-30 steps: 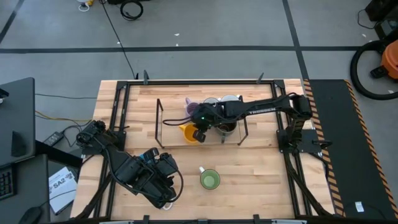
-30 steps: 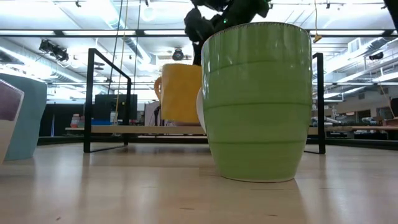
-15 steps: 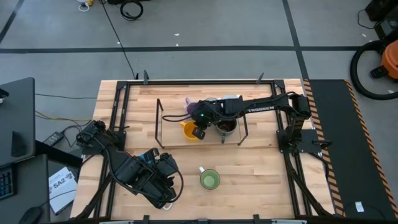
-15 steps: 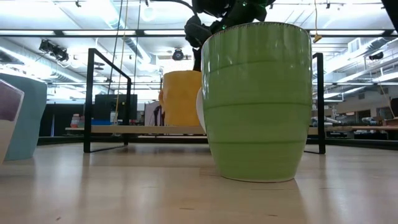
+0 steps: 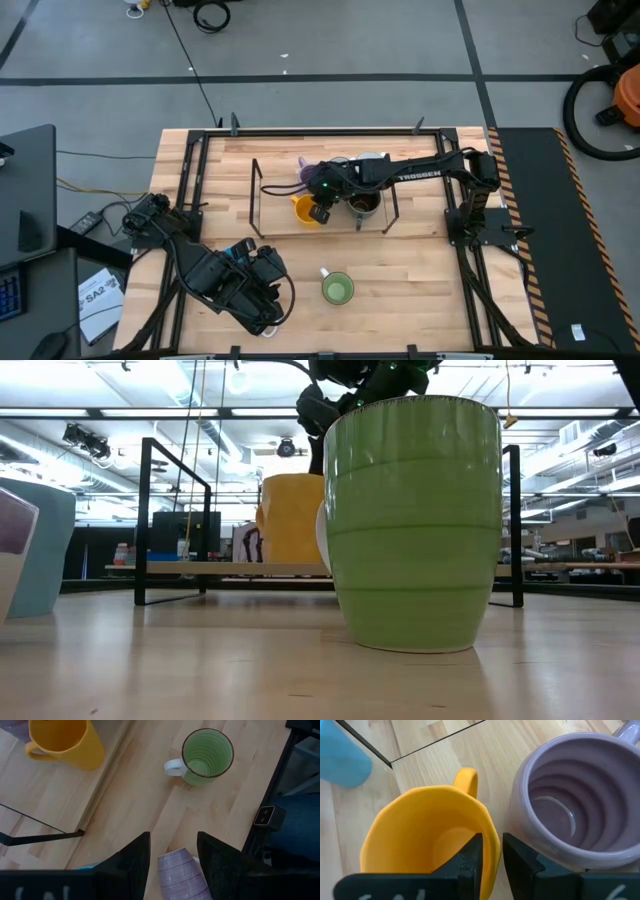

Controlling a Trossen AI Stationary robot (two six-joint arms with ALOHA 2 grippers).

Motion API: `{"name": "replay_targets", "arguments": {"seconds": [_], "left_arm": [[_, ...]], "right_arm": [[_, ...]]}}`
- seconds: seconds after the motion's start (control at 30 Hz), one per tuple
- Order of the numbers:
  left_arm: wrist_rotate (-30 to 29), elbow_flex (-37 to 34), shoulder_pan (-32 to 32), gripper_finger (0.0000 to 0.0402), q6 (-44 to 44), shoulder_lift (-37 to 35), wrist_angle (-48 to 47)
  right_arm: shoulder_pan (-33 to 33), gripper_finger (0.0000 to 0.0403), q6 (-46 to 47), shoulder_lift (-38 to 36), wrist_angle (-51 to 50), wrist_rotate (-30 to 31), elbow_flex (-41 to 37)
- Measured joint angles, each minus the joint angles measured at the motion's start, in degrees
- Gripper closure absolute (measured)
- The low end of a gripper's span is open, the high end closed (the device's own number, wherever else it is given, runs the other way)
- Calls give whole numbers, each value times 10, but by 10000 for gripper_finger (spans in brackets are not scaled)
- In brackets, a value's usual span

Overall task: Place coffee mugs
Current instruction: Put the yellow mug on the shelf

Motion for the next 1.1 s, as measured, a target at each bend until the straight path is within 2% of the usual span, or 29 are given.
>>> {"name": "replay_targets", "arguments": {"seconds": [0.23, 0.5, 0.63, 0.8, 1.1], "left_arm": [[0, 0, 0, 233, 0, 0, 0], [-19, 0, 0, 233, 0, 0, 0], [-28, 0, 1, 233, 27, 0, 2], [-56, 0, 20, 233, 85, 0, 21], [-55, 0, 103, 233, 235, 0, 77]], "right_arm": [[0, 291, 0, 0, 5, 0, 0], [0, 290, 0, -24, 6, 0, 0], [0, 290, -3, -71, -5, -4, 0], [2, 290, -30, -151, -42, -51, 0], [36, 290, -56, -303, -145, -55, 0]]}}
